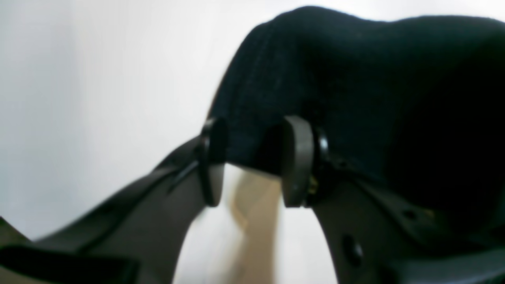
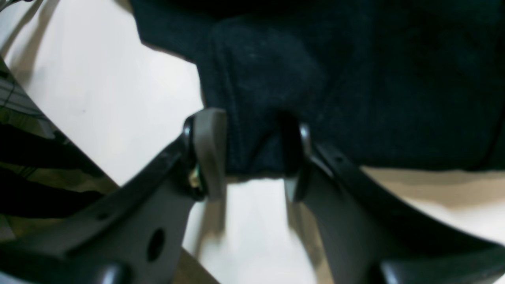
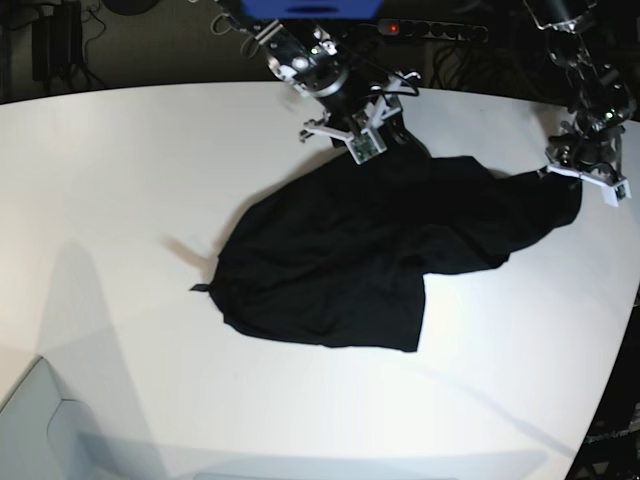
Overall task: Layout the t-shirt on the table in an organized manner, then fold the t-shirt properly
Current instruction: 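Drag the grasped edge with the right gripper away from the left gripper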
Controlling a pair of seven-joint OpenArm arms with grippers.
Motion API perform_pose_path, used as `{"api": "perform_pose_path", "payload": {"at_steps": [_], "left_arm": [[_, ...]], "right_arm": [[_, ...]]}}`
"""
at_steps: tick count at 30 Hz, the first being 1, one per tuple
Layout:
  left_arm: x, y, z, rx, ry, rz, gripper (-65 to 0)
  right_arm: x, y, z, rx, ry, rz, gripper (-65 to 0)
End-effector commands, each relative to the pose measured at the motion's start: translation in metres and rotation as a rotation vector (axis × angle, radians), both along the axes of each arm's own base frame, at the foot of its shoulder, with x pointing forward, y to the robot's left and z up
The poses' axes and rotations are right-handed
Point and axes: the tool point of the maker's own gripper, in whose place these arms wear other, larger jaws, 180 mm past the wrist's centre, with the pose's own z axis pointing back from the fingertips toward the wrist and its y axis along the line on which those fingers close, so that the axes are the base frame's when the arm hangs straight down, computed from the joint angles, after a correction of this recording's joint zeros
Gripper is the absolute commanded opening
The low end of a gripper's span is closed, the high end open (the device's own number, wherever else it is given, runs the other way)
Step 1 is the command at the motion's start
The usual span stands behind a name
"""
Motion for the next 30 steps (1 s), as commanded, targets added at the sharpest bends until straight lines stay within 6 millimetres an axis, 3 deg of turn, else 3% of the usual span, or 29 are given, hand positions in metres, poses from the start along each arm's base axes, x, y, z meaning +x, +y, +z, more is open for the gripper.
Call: {"api": "perform_pose_path", "payload": {"at_steps": [1,5,10,19,30], "left_arm": [[0.009,0.007,0.019,0.037,-0.045,-0.01,-42.0],[0.005,0.006,0.033,0.073,-0.068,-0.027,-42.0],[0.005,0.007,0.033,0.076,-0.066,-0.022,-42.0],[-0.002,0.02,0.005,0.036,0.004,0.007,-42.0],[0.005,0.018,0.005,0.038,0.002,0.002,-42.6]], "right_arm": [[-0.002,-0.004,-0.005,-0.023,0.026,-0.003,-39.8],[-0.002,-0.004,-0.006,-0.024,0.026,-0.003,-39.8],[-0.002,-0.004,-0.005,-0.023,0.025,-0.003,-39.8],[-0.002,-0.004,-0.006,-0.024,0.026,-0.003,-39.8],[-0.003,-0.01,-0.009,-0.038,0.024,0.0,-40.1]]}}
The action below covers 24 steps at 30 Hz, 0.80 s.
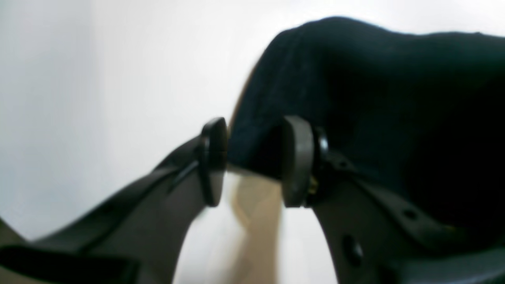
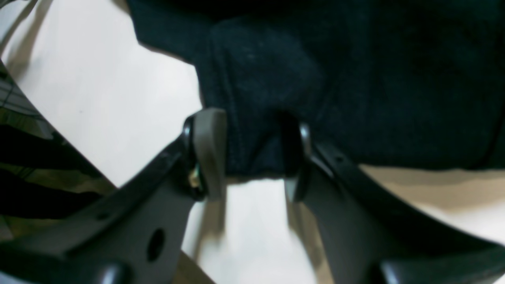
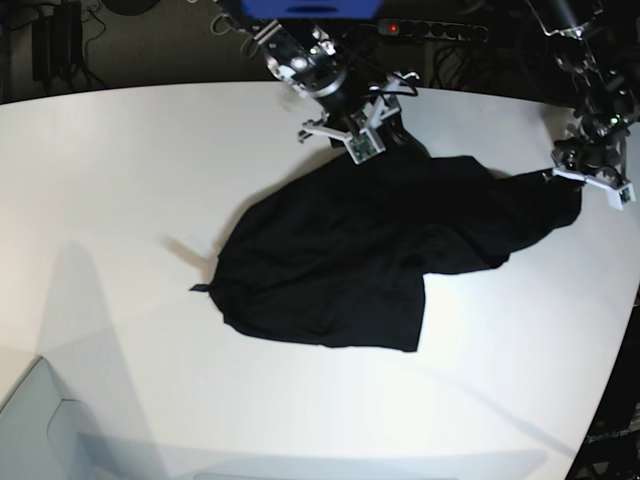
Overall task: Layout the t-shirt on the table in an organized manner, then fold the t-shirt properly
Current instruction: 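Drag the grasped edge with the right gripper away from the left gripper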
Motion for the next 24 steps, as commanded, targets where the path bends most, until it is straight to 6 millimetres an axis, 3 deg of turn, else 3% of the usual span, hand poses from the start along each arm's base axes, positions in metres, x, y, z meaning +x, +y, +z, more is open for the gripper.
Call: {"api": "perform_pose_path", "payload": {"at_steps": [1,4,6,9,12,20,24], "left_arm": [[0.003,0.007,0.007,0.039,0.001,-0.014,-43.5],[0.005,0.012,0.009,0.089,0.021,-0.024,-54.5],[0.01,0.013,0.012,0.107,0.02,-0.027,-65.0],[0.01,0.015,0.014,0.112,0.018,-0.025,-63.7],[0.011,0.014,0.013,0.111,0.019,-0.028,-64.9],[0.011,0.014,0.013,0.111,0.019,-0.028,-64.8],[0.01,0.015,0.014,0.112,0.018,-0.025,-64.8]], "right_arm": [[-0.003,-0.007,-0.008,-0.034,0.031,-0.001,-40.3],[-0.003,-0.017,-0.012,-0.057,0.028,0.002,-43.9],[0.0,-0.029,-0.017,-0.077,0.028,-0.011,-52.3],[0.008,-0.046,-0.018,-0.085,0.032,-0.065,-64.8],[0.008,-0.051,-0.005,-0.059,0.01,-0.09,-65.0],[0.009,-0.055,0.06,0.036,-0.113,-0.098,-65.0],[0.011,-0.071,0.08,0.044,-0.155,-0.126,-65.0]]}}
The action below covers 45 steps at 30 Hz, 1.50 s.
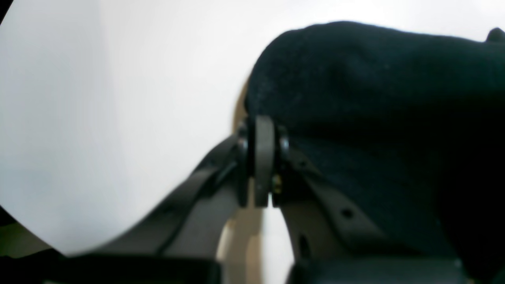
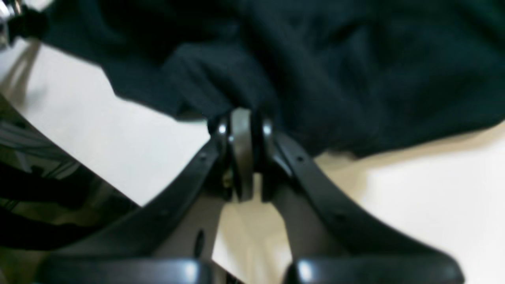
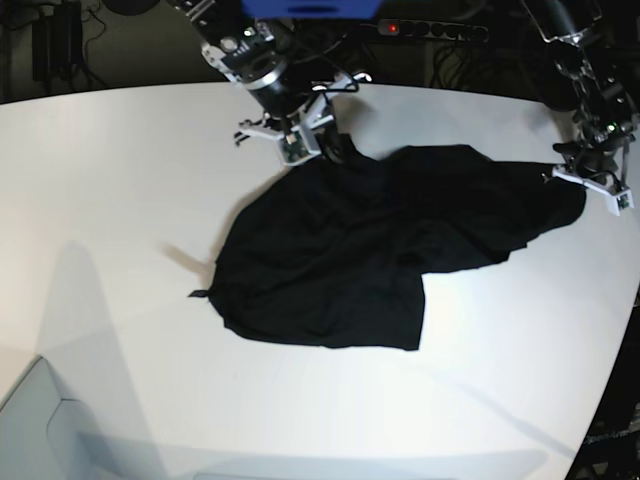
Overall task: Layout the t-shirt on the table in an organized manner, then fold the t-shirt properly
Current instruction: 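Drag the grasped edge with the right gripper away from the left gripper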
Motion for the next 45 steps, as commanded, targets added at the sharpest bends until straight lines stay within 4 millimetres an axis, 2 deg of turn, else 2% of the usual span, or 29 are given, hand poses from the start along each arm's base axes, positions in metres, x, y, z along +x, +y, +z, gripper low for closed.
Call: {"api": "perform_pose_path", "payload": {"at_steps": [1,6,9,12,15,18,21,23,25,28,31,36,42,45], "left_arm": [[0.007,0.01,0.013,0.033,-0.032,0.0,-64.8],[0.006,0.01,0.015,0.038,-0.035,-0.002,-64.8],[0.006,0.011,0.016,0.037,-0.038,0.001,-64.8],[0.004,0.025,0.028,0.054,-0.056,0.03,-64.8],[0.007,0.028,0.04,0.077,-0.084,0.031,-64.8],[0.013,0.026,0.056,0.103,-0.119,0.014,-64.8],[0.009,0.023,0.059,0.117,-0.12,0.0,-64.8],[0.008,0.014,0.055,0.101,-0.116,-0.006,-64.8],[0.009,0.005,0.05,0.087,-0.111,-0.018,-64.8],[0.003,0.002,0.042,0.075,-0.093,-0.017,-64.8],[0.001,0.002,0.04,0.073,-0.089,-0.016,-64.8],[0.001,0.002,0.041,0.074,-0.089,-0.017,-64.8],[0.0,0.002,0.04,0.077,-0.083,-0.017,-64.8],[0.0,0.003,0.04,0.078,-0.081,-0.017,-64.8]], "right_arm": [[0.005,-0.008,0.014,0.02,-0.039,-0.033,-65.0],[0.025,-0.065,0.036,-0.006,-0.1,-0.198,-65.0],[0.032,-0.092,0.044,-0.03,-0.126,-0.268,-65.0],[0.038,-0.116,0.047,-0.059,-0.146,-0.323,-65.0],[0.039,-0.135,0.047,-0.087,-0.147,-0.37,-65.0],[0.04,-0.145,0.047,-0.1,-0.152,-0.392,-65.0],[0.033,-0.143,0.039,-0.097,-0.121,-0.397,-65.0],[0.028,-0.142,0.034,-0.091,-0.099,-0.406,-65.0],[0.021,-0.151,0.022,-0.108,-0.063,-0.436,-65.0],[0.012,-0.165,0.008,-0.118,-0.015,-0.499,-65.0],[0.009,-0.178,0.005,-0.131,-0.004,-0.54,-65.0],[0.018,-0.175,0.022,-0.117,-0.035,-0.534,-65.0],[0.05,-0.116,0.031,-0.115,0.021,-0.282,-65.0],[0.063,-0.101,0.039,-0.118,0.021,-0.229,-65.0]]}}
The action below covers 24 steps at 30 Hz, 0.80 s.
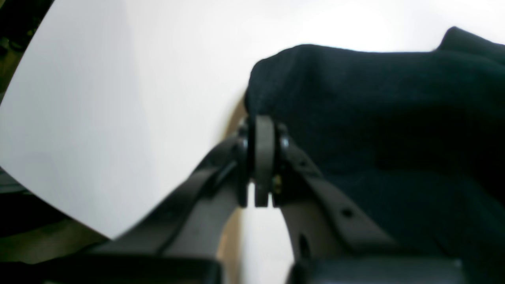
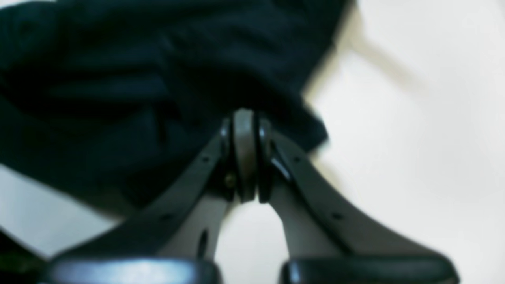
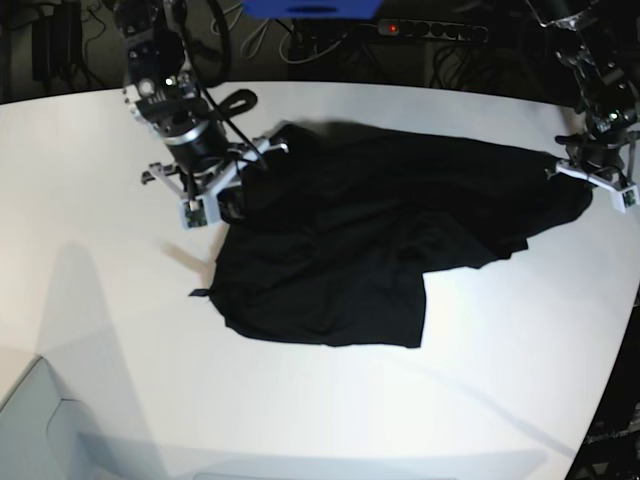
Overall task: Layout the t-shirt on the table in an organized manner, then fold the t-shirt properly
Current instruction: 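Drag the grasped edge with the right gripper away from the left gripper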
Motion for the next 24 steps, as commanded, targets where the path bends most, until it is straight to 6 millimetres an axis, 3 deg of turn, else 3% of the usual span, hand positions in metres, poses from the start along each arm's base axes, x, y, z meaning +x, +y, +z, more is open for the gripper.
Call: {"api": "perform_pose_path", "payload": {"at_steps": [1,4,8,14,21,24], "left_arm": [[0.007,0.008,0.013,0.032,-0.037,0.001,-64.8],[0.004,0.008,0.012,0.033,-0.029,0.001,-64.8],[0.001,0.007,0.009,0.027,-0.025,0.002,-64.8],[-0.003,0.007,0.006,0.025,-0.013,0.002,-64.8],[-0.006,0.007,0.005,0.027,-0.006,0.002,-64.8],[-0.008,0.004,0.002,0.018,-0.004,0.009,-64.8]], "right_arm": [[0.004,0.006,0.011,0.005,-0.036,0.02,-65.0],[0.013,0.017,0.019,0.007,-0.048,0.056,-65.0],[0.018,0.026,0.011,-0.009,-0.01,0.089,-62.7],[0.025,0.037,0.014,-0.043,-0.026,0.181,-52.7],[0.02,0.055,0.019,-0.084,-0.069,0.363,-34.0],[0.03,0.056,0.019,-0.096,-0.077,0.375,-29.7]]}}
